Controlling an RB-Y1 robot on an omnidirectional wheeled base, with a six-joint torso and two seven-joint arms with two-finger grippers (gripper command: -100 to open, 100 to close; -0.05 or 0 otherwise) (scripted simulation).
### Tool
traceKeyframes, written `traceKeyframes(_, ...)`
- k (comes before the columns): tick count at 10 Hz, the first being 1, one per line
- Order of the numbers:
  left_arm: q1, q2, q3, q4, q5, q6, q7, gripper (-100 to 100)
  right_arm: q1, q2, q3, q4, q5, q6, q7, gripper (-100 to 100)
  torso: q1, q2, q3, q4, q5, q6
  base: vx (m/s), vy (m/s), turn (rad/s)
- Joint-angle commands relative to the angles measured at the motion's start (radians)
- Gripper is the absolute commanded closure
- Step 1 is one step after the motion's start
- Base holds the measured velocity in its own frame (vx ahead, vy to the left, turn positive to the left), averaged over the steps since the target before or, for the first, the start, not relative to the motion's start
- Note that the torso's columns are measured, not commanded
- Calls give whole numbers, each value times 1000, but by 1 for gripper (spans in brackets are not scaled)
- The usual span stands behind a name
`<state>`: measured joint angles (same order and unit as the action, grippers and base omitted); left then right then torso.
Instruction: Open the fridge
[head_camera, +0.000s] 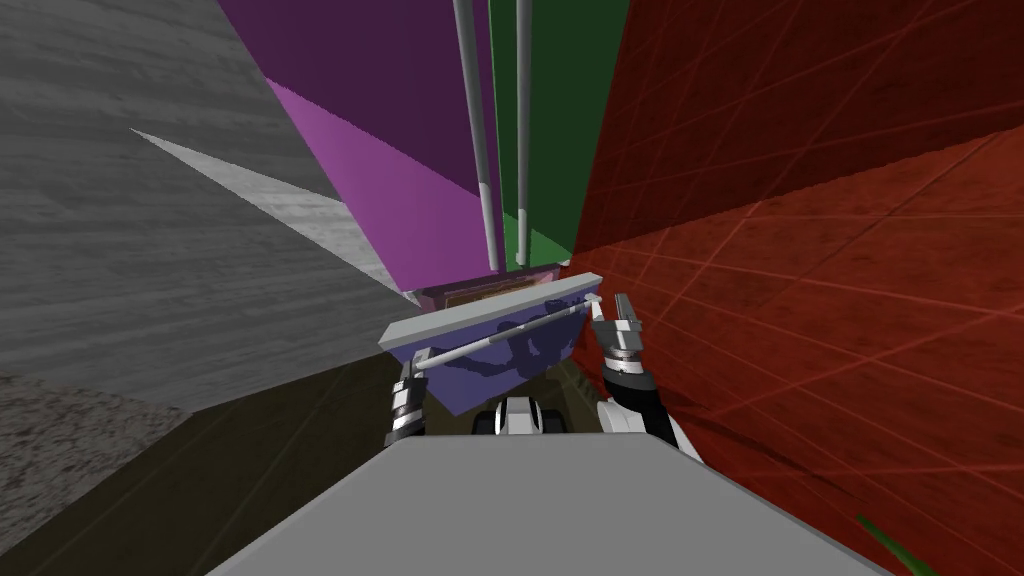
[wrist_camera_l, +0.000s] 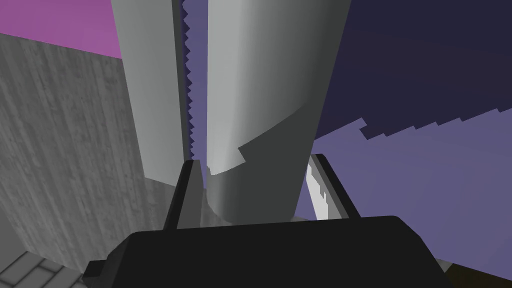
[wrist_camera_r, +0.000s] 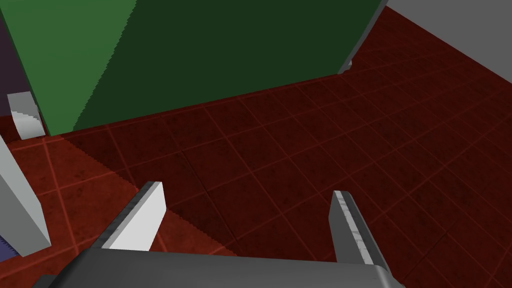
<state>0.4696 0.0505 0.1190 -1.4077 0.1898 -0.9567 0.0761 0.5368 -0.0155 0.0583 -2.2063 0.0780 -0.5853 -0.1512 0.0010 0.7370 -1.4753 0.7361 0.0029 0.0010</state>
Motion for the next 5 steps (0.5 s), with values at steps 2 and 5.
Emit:
traceKeyframes(2, 18, -1, -8, -5, -3, -4, 3, 100, 0, 0, 0, 0, 0, 0, 0, 0, 2, -3, -3, 0, -1, -1, -131, -51, 14)
traceKeyframes(5, 38, 5, -7, -46, 1, 10, 9, -100, 0, 0, 0, 0, 0, 0, 0, 0, -2, 0, 0, 0, 0, 0, -136, -77, 14)
